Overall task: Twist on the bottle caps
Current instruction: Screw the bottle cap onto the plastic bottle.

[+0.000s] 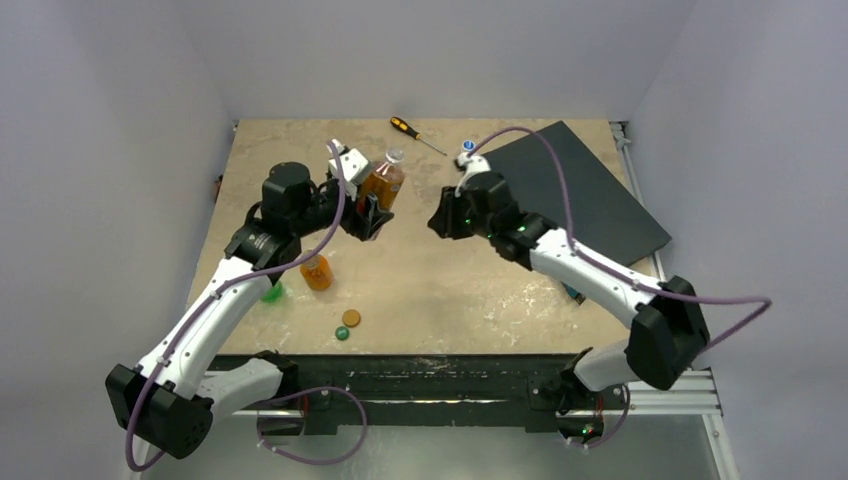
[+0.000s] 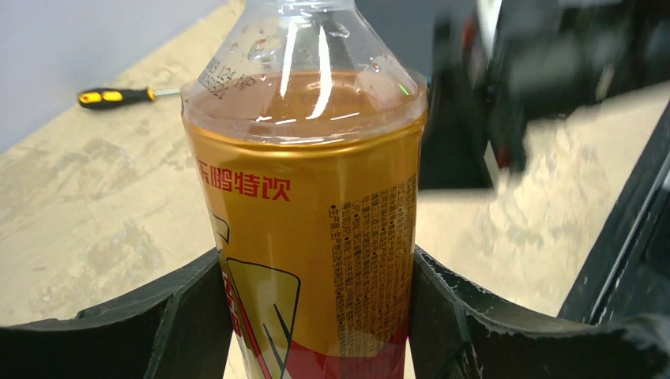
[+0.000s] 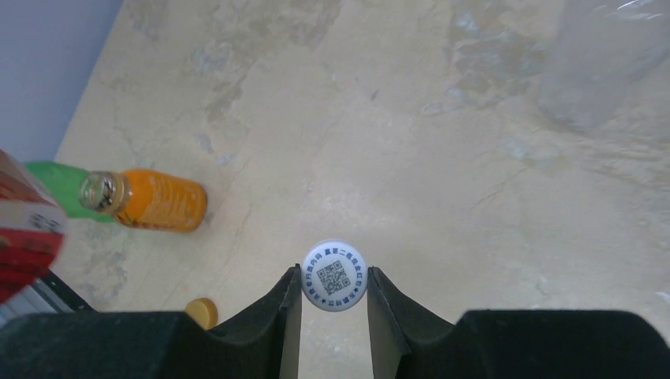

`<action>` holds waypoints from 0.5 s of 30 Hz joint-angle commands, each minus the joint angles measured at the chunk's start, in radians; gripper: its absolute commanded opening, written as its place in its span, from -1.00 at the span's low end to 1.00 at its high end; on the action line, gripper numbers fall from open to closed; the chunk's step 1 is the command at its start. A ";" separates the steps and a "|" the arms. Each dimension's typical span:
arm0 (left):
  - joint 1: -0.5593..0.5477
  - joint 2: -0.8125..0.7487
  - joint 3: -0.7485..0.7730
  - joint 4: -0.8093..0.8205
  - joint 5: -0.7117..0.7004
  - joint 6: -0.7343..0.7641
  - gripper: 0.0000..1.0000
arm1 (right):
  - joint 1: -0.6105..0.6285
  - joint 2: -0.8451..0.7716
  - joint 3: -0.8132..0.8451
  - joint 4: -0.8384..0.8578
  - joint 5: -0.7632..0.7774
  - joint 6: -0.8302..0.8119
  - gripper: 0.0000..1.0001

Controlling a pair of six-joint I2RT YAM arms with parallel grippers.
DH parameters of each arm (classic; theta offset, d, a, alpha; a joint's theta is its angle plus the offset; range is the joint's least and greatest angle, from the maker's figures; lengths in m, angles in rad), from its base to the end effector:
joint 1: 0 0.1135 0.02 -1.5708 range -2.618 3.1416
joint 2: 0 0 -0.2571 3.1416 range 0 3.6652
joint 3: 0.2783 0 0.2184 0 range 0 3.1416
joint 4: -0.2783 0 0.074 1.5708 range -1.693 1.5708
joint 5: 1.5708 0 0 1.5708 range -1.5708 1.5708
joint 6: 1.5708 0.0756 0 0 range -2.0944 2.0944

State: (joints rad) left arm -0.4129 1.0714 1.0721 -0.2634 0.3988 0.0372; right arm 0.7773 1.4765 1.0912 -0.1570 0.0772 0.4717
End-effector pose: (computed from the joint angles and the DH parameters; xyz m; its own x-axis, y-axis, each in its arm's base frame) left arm 0.2132 -0.1254 0.3620 -0.2112 0.1299 -0.9688 0.7216 0.6892 -0.0648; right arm 0.2471 0.2349 0.2690 -0.6241 0.0216 -0.7811 -0.4138 0.8388 0.3538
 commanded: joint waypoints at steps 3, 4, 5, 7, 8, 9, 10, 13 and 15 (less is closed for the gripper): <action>0.002 -0.030 -0.071 -0.030 0.158 0.223 -1.00 | -0.254 -0.206 0.021 -0.043 -0.357 -0.012 -0.77; 0.002 -0.030 -0.075 -0.050 0.172 0.251 -1.00 | -0.285 -0.227 0.033 -0.039 -0.419 -0.014 -0.76; 0.002 -0.030 -0.081 -0.067 0.183 0.273 -1.00 | -0.313 -0.248 0.040 -0.029 -0.483 -0.015 -0.75; 0.001 -0.035 -0.102 -0.080 0.199 0.308 -1.00 | -0.356 -0.274 0.059 -0.006 -0.613 -0.004 -0.74; -0.002 -0.039 -0.115 -0.080 0.207 0.319 -1.00 | -0.368 -0.280 0.068 0.007 -0.684 0.003 -0.74; -0.005 -0.048 -0.126 -0.072 0.214 0.322 -1.00 | -0.374 -0.285 0.073 0.028 -0.764 0.016 -0.74; -0.006 -0.053 -0.137 -0.062 0.224 0.322 -1.00 | -0.375 -0.288 0.074 0.056 -0.796 0.037 -0.74; -0.011 -0.060 -0.155 -0.053 0.268 0.332 -1.00 | -0.377 -0.291 0.052 0.190 -0.944 0.141 -0.74; -0.018 -0.071 -0.162 -0.048 0.297 0.337 -1.00 | -0.378 -0.286 0.041 0.269 -0.997 0.198 -0.73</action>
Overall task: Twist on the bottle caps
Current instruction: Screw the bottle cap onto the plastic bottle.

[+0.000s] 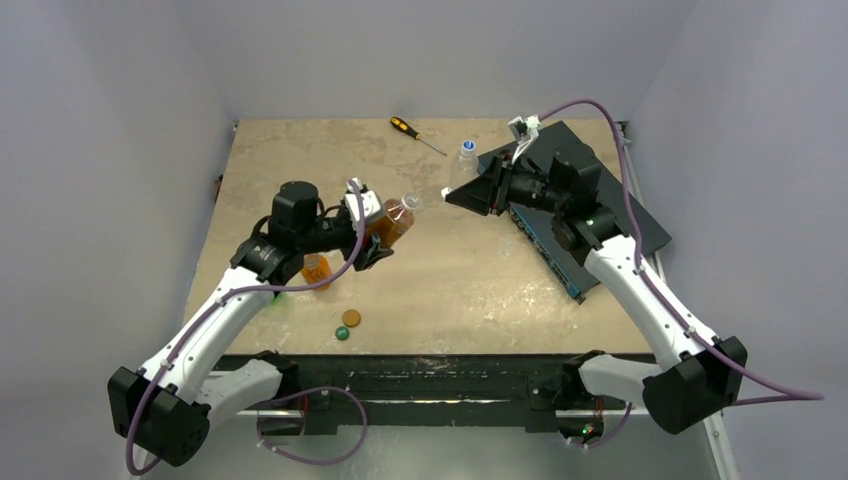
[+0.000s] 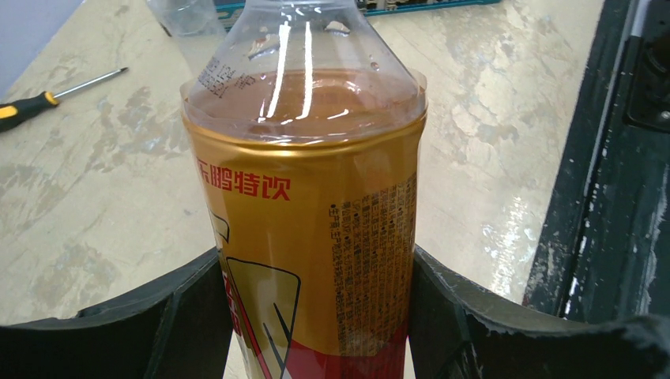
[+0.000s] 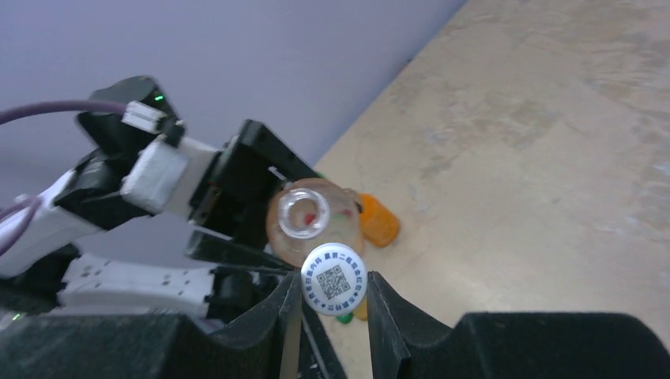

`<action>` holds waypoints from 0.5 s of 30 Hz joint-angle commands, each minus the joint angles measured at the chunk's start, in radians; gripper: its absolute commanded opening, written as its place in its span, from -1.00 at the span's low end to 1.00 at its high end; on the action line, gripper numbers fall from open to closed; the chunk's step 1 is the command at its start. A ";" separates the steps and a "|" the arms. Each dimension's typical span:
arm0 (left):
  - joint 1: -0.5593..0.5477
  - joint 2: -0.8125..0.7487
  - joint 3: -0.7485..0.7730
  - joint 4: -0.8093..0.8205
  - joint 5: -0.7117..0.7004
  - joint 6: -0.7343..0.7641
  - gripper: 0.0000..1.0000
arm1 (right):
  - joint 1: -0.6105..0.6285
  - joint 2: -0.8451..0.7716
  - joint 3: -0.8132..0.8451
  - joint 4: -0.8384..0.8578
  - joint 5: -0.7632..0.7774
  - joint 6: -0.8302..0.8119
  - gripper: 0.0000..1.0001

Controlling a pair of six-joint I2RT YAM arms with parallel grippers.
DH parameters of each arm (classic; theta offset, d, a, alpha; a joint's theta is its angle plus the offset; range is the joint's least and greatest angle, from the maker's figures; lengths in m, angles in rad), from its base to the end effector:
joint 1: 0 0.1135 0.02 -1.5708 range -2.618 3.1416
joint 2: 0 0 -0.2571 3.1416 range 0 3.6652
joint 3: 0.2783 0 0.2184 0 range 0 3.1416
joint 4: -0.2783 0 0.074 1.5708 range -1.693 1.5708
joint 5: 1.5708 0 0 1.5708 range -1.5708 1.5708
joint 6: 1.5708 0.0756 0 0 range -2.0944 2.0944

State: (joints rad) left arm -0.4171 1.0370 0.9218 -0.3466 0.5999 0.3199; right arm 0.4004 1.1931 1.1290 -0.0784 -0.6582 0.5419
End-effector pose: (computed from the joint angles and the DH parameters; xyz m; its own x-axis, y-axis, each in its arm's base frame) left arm 0.1901 -0.1309 0.3095 -0.1362 0.3443 -0.9289 0.8842 0.4652 0.0428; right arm 0.2316 0.1482 0.3799 -0.5587 0.2066 -0.8032 -0.6744 0.4505 0.5850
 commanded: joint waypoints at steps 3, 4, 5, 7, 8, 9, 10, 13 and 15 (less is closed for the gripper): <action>-0.020 -0.056 -0.028 0.068 0.130 0.043 -1.00 | 0.000 0.013 0.004 0.217 -0.267 0.149 -0.71; -0.021 -0.061 -0.034 0.085 0.144 0.037 -1.00 | 0.001 0.022 0.005 0.227 -0.276 0.157 -0.70; -0.023 -0.064 -0.037 0.094 0.150 0.030 -1.00 | 0.001 0.028 0.004 0.235 -0.281 0.167 -0.69; -0.027 -0.063 -0.039 0.104 0.158 0.022 -1.00 | 0.003 0.044 -0.003 0.250 -0.287 0.177 -0.69; -0.031 -0.062 -0.038 0.107 0.158 0.019 -1.00 | 0.006 0.050 -0.007 0.249 -0.284 0.175 -0.70; -0.034 -0.060 -0.040 0.113 0.160 0.017 -1.00 | 0.009 0.052 -0.012 0.247 -0.273 0.172 -0.69; -0.038 -0.058 -0.042 0.118 0.166 0.015 -1.00 | 0.014 0.055 -0.015 0.244 -0.266 0.167 -0.69; -0.050 -0.042 -0.041 0.125 0.172 0.012 -1.00 | 0.041 0.064 -0.012 0.244 -0.242 0.162 -0.69; -0.057 -0.030 -0.041 0.130 0.172 0.012 -1.00 | 0.059 0.071 -0.008 0.251 -0.234 0.166 -0.70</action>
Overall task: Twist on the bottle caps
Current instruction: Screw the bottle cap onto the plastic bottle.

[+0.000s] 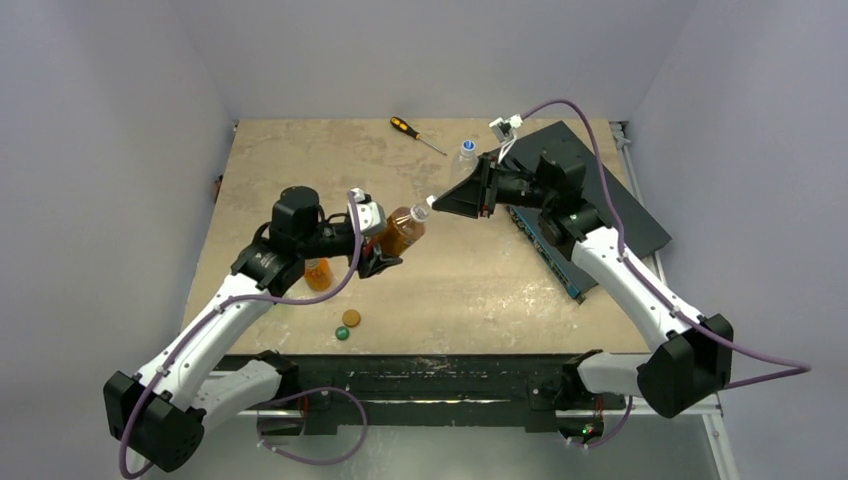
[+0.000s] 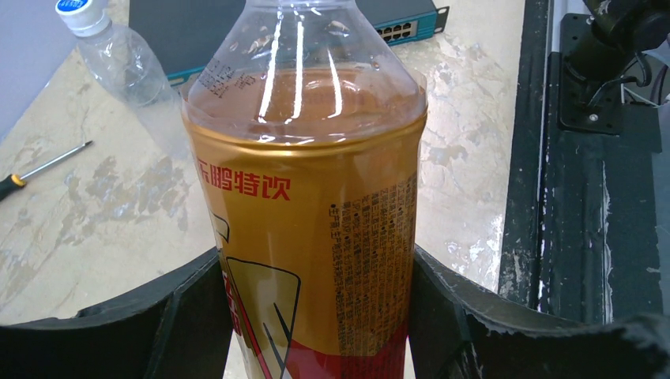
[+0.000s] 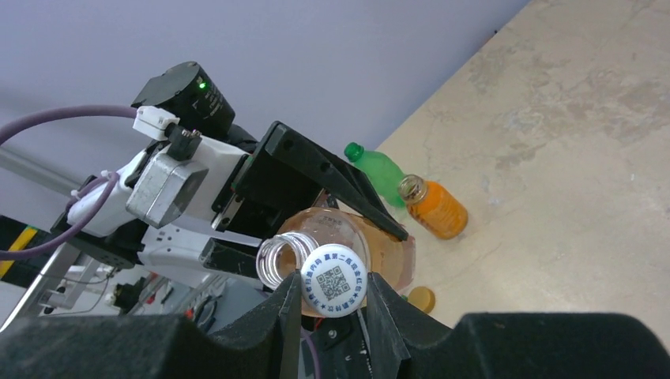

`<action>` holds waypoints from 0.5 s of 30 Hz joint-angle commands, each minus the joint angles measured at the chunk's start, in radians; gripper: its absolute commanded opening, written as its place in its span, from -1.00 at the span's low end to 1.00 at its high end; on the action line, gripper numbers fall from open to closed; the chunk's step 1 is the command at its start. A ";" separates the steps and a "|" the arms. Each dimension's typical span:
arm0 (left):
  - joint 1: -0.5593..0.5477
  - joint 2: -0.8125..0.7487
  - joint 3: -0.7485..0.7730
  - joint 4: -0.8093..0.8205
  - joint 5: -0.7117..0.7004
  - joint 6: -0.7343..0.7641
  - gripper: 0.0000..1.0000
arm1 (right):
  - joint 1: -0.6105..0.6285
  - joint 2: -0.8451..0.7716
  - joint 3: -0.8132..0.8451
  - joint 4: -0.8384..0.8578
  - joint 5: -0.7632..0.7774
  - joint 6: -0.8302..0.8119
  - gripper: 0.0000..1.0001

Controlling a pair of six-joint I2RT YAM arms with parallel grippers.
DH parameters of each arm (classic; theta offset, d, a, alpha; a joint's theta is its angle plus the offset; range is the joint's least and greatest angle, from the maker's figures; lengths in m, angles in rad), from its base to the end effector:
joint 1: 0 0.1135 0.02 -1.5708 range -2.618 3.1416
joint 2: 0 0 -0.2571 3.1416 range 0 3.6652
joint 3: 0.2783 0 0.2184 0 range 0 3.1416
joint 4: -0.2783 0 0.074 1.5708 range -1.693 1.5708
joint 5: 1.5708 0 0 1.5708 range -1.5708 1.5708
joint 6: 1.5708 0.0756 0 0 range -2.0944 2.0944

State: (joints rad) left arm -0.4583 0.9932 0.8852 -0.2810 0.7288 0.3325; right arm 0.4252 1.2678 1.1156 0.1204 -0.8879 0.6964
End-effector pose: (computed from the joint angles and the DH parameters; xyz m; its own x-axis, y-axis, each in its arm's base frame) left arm 0.1710 -0.1405 0.3165 -0.0334 0.2880 -0.9571 0.9453 0.3199 0.0633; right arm 0.2323 0.1696 0.3825 -0.6423 0.1535 -0.7509 -0.7230 0.2041 0.6601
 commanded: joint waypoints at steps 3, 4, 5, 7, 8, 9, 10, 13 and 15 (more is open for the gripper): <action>-0.024 0.023 -0.007 0.075 0.041 -0.005 -1.00 | 0.049 0.002 -0.002 0.081 -0.007 0.030 -0.71; -0.025 0.026 -0.007 0.079 0.040 -0.006 -1.00 | 0.054 0.002 -0.003 0.082 -0.008 0.031 -0.70; -0.026 0.030 -0.007 0.079 0.039 -0.005 -1.00 | 0.059 0.000 -0.006 0.083 -0.005 0.031 -0.70; -0.027 0.037 -0.005 0.080 0.040 -0.005 -1.00 | 0.073 -0.001 -0.005 0.076 -0.007 0.019 -0.71; -0.028 0.040 -0.002 0.079 0.040 -0.006 -1.00 | 0.079 -0.001 0.000 0.052 -0.001 0.001 -0.71; -0.028 0.042 -0.001 0.080 0.041 -0.007 -1.00 | 0.085 -0.003 0.004 0.023 0.009 -0.024 -0.71; -0.028 0.045 0.003 0.077 0.042 -0.006 -1.00 | 0.087 -0.004 0.011 -0.013 0.020 -0.049 -0.71; -0.028 0.054 0.015 0.058 0.039 -0.002 -1.00 | 0.088 -0.013 0.028 -0.128 0.056 -0.139 -0.72; -0.028 0.060 0.020 0.043 0.043 0.000 -1.00 | 0.092 -0.020 0.042 -0.201 0.079 -0.192 -0.72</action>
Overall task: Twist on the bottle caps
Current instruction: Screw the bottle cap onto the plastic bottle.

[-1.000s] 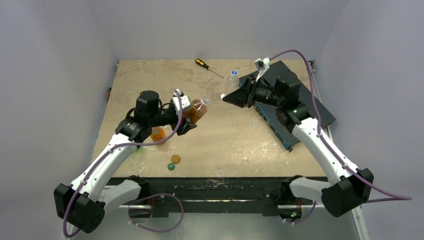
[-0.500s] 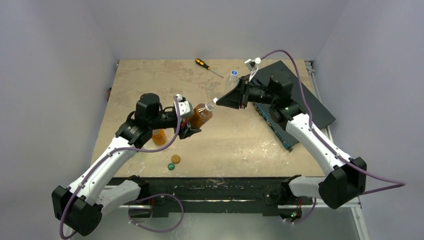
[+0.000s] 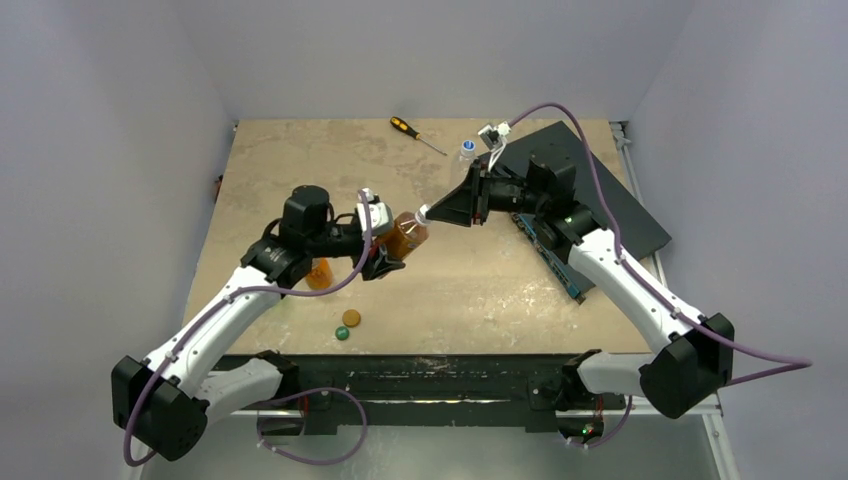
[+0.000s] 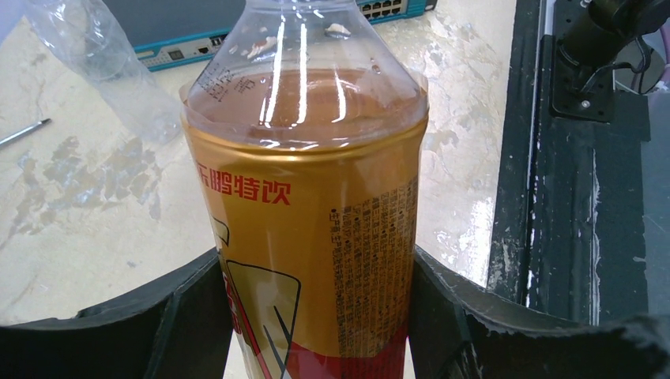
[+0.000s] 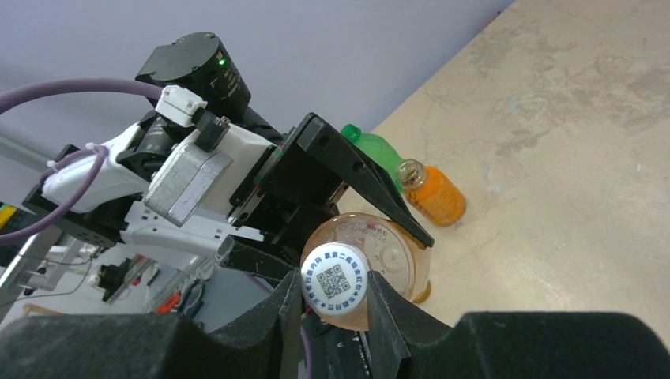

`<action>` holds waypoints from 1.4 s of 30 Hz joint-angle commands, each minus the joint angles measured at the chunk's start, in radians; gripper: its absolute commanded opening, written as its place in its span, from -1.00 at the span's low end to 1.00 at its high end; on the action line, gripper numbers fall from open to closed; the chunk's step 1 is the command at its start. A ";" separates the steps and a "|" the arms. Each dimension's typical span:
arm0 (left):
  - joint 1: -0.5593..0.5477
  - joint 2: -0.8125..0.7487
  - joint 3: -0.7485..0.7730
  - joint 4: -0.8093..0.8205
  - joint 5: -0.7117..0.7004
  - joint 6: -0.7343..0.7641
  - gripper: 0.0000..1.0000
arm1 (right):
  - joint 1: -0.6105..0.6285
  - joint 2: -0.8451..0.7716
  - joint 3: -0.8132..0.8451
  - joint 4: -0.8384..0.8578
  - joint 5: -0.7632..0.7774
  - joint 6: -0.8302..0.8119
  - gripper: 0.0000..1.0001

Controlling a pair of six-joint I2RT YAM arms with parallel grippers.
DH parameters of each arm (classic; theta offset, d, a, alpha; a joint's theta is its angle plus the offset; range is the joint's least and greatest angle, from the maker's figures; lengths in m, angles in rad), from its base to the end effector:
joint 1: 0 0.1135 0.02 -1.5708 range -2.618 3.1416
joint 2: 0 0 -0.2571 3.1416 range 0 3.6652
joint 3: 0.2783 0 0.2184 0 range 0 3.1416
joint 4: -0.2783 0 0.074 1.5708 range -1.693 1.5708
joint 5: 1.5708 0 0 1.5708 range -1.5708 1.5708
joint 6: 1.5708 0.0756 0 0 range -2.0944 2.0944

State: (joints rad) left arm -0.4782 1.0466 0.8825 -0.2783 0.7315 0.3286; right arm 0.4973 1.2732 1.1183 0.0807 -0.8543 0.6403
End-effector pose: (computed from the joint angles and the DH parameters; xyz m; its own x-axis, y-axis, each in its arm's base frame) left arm 0.1774 -0.1488 0.3052 -0.0763 0.3100 -0.9477 0.9541 0.2988 0.0210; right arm 0.2230 0.1859 0.3770 -0.6343 0.1022 -0.7663 -0.7423 0.1963 0.6406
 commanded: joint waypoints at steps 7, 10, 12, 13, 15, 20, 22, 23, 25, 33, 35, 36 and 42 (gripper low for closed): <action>-0.010 0.039 0.044 0.027 0.058 -0.014 -1.00 | 0.068 -0.021 0.086 -0.294 0.103 -0.238 -0.73; -0.015 0.053 0.053 0.031 0.050 -0.029 -1.00 | 0.083 -0.016 0.101 -0.319 0.109 -0.256 -0.74; -0.017 0.062 0.063 0.024 0.045 -0.033 -1.00 | 0.088 -0.012 0.107 -0.330 0.109 -0.265 -0.74; -0.018 0.062 0.066 0.025 0.047 -0.036 -1.00 | 0.091 -0.009 0.114 -0.344 0.113 -0.276 -0.74; -0.020 0.060 0.072 0.027 0.027 -0.038 -1.00 | 0.097 -0.001 0.128 -0.379 0.124 -0.301 -0.74; -0.023 0.061 0.089 0.048 -0.001 -0.058 -1.00 | 0.118 0.021 0.151 -0.440 0.164 -0.330 -0.77; -0.025 0.070 0.103 0.047 0.003 -0.061 -1.00 | 0.125 0.030 0.162 -0.467 0.183 -0.348 -0.79; -0.025 0.075 0.106 0.051 0.012 -0.065 -1.00 | 0.129 0.031 0.162 -0.471 0.187 -0.353 -0.79; -0.025 0.081 0.116 0.056 0.028 -0.070 -1.00 | 0.131 0.030 0.163 -0.479 0.191 -0.360 -0.80; -0.025 0.116 0.174 0.002 0.078 -0.058 -1.00 | 0.145 0.031 0.179 -0.558 0.243 -0.425 -0.85; -0.025 0.123 0.183 -0.009 0.081 -0.056 -1.00 | 0.147 0.030 0.182 -0.578 0.247 -0.442 -0.86; -0.024 0.127 0.185 -0.012 0.089 -0.052 -1.00 | 0.150 0.028 0.182 -0.582 0.248 -0.449 -0.87; -0.025 0.135 0.189 0.018 0.100 -0.069 -1.00 | 0.152 0.005 0.157 -0.554 0.198 -0.448 -0.88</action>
State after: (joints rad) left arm -0.4946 1.1984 0.9859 -0.4400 0.7692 0.2947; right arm 0.6109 1.2823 1.2972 -0.3786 -0.5682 0.2142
